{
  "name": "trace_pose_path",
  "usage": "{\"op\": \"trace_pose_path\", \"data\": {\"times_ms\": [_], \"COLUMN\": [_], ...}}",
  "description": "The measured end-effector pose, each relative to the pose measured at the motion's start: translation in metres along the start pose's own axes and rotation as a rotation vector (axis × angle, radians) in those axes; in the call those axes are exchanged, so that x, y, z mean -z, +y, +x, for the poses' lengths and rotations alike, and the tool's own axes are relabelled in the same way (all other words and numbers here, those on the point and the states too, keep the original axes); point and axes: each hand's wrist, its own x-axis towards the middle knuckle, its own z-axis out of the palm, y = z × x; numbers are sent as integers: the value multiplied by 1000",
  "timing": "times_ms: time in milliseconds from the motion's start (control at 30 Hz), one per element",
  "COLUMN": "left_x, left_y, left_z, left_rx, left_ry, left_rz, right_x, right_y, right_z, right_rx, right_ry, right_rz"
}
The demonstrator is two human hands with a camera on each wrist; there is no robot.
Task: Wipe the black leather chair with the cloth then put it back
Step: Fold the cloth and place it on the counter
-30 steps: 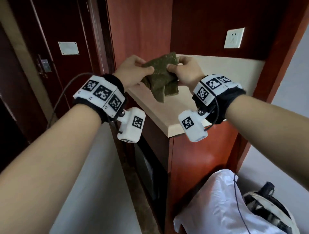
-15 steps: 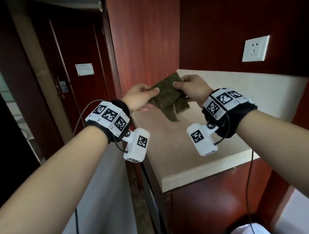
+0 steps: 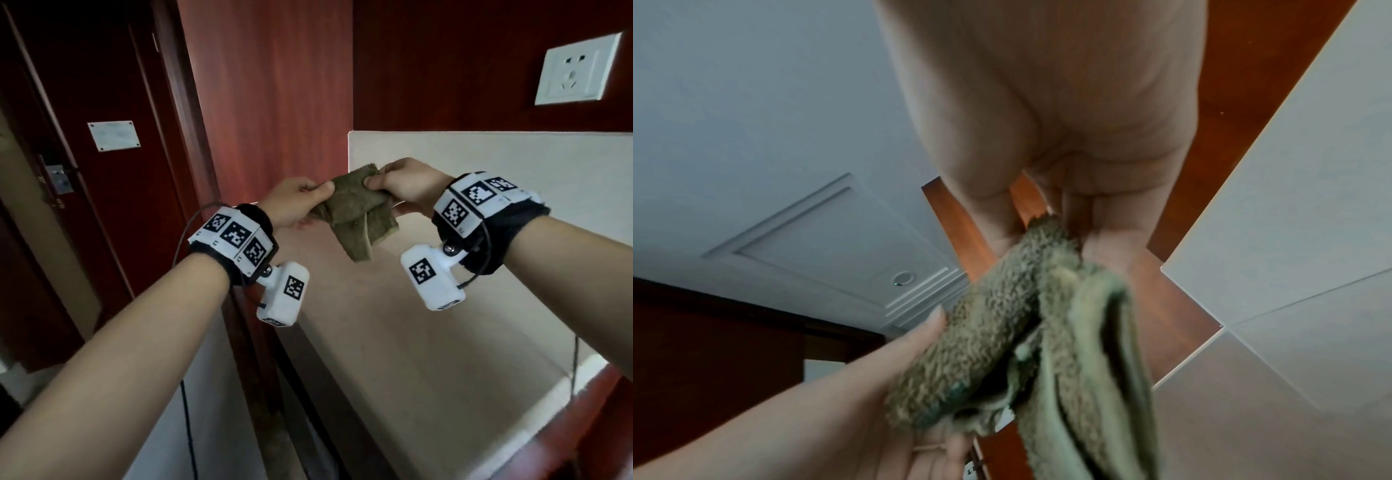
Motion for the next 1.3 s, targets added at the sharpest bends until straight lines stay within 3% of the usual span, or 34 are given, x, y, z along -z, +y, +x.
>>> {"op": "trace_pose_path", "data": {"times_ms": [167,300,400,567,667,767,833,967,1067,1133,1200,1300], "left_x": [38,52,47,25,21,24,25,22,16,19,26,39], "left_y": [-42,-70,-94,-124,-136,-136,-133,-123,-121,-120,-119,-113], "left_z": [48,82,100,123,134,140,141,137,145,155,166,175], "left_rx": [-10,170,225,230,98,-114,-265,-431,-515,-497,-384,-184], "left_ry": [-114,-320,-450,-459,-471,-379,-336,-502,-462,-412,-412,-397], "left_rz": [-46,-120,-69,13,285,588,614,635,708,589,346,-6], "right_x": [-44,-66,-81,-95,-96,-94,-90,-81,-78,-79,-79,-74], "right_y": [-18,-16,1,25,30,35,40,41,42,44,46,41], "right_z": [45,73,90,115,122,129,132,135,137,140,144,153], "right_rx": [-104,-239,-353,-486,-526,-514,-503,-393,-285,-227,-156,-38], "right_ry": [67,63,-6,-65,-131,-204,-279,-429,-487,-528,-525,-411], "right_rz": [-110,-208,-259,-268,-264,-319,-346,-500,-624,-637,-547,-300]}}
